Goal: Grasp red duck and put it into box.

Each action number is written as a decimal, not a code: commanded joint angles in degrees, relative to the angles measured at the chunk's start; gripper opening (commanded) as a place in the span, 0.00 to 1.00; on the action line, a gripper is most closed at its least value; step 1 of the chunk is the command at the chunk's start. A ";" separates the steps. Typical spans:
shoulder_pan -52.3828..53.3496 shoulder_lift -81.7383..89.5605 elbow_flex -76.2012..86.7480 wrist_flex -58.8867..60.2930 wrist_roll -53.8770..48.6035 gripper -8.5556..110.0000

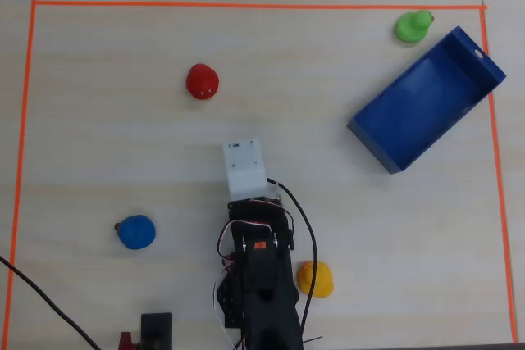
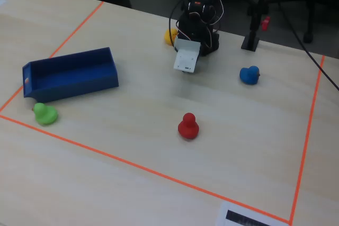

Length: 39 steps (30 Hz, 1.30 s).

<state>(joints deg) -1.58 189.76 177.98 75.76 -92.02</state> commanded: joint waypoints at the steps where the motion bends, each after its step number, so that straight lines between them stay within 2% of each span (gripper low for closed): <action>1: -0.18 0.00 0.26 0.70 -3.96 0.07; 4: -0.88 -4.04 0.26 -11.78 -4.39 0.09; 8: -2.81 -18.72 -0.09 -43.33 0.18 0.20; 10: -5.01 -27.60 -2.20 -55.20 1.76 0.24; 18: -12.22 -57.04 -10.63 -86.84 6.94 0.32; 23: -13.54 -75.94 -16.44 -103.62 8.61 0.34; 30: -11.78 -96.86 -30.67 -114.70 13.27 0.34; 39: -6.24 -108.02 -40.34 -117.60 13.62 0.34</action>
<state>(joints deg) -9.76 82.18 141.24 -40.08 -78.31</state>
